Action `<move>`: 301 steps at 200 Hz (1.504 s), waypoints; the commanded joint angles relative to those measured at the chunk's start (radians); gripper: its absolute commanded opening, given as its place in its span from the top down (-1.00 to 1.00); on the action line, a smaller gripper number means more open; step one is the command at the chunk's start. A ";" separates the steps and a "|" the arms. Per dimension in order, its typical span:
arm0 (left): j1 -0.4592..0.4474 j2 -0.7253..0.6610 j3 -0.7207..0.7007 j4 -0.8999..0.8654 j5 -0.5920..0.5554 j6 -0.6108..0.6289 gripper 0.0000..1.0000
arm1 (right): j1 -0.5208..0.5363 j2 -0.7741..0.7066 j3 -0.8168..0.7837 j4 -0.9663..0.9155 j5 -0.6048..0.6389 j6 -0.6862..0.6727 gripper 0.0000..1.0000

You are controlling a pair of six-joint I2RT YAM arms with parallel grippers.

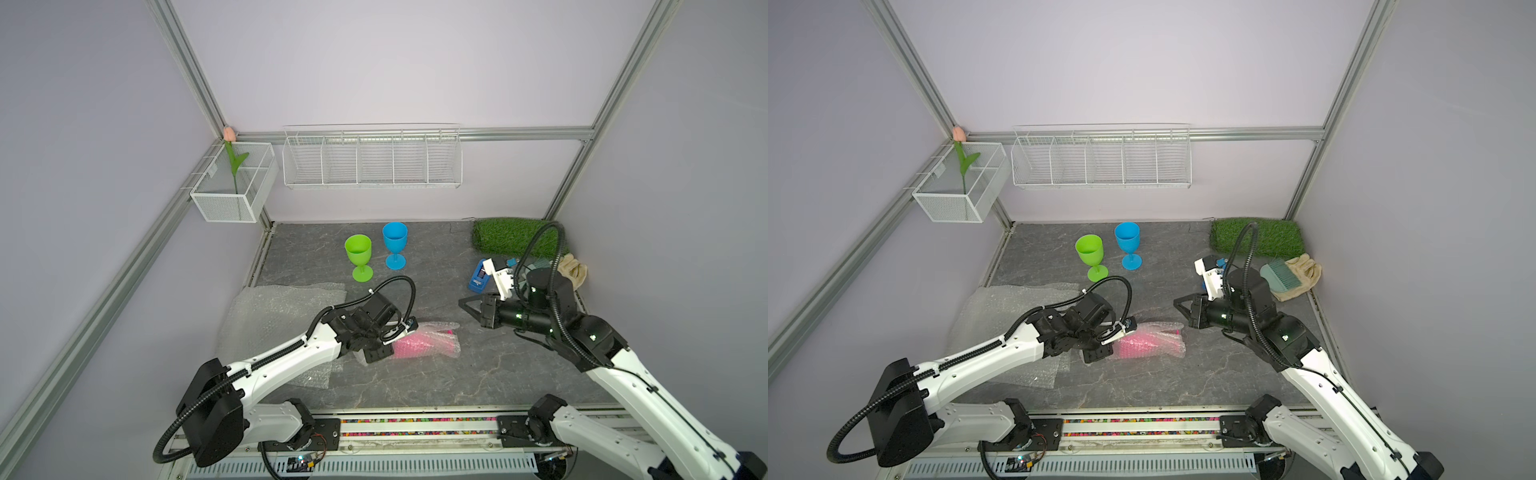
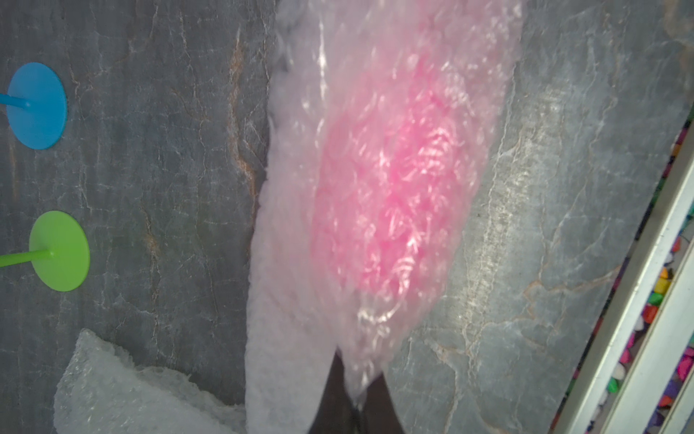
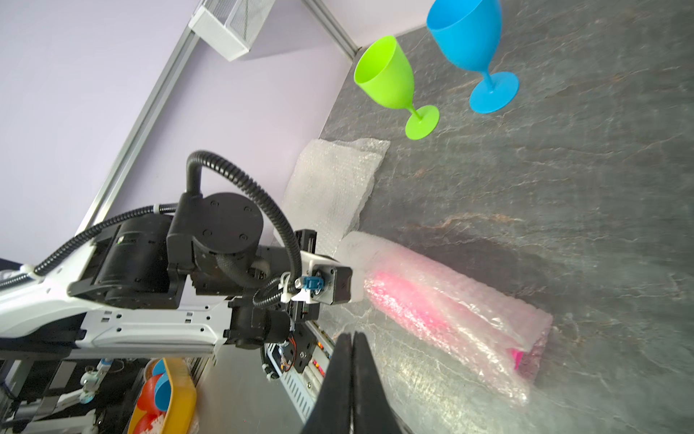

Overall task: Wrap wine glasses in bubble wrap
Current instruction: Stick the tape on the bubble wrap.

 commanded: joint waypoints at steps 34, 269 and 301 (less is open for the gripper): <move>-0.004 -0.029 -0.010 0.020 0.024 0.001 1.00 | 0.220 0.020 -0.028 0.034 0.167 0.097 0.86; -0.005 -0.037 -0.016 0.016 0.066 0.022 1.00 | 0.291 0.233 -0.183 0.291 0.272 0.036 0.86; -0.004 -0.041 -0.019 0.015 0.068 0.024 1.00 | 0.266 0.315 -0.182 0.344 0.273 -0.017 0.86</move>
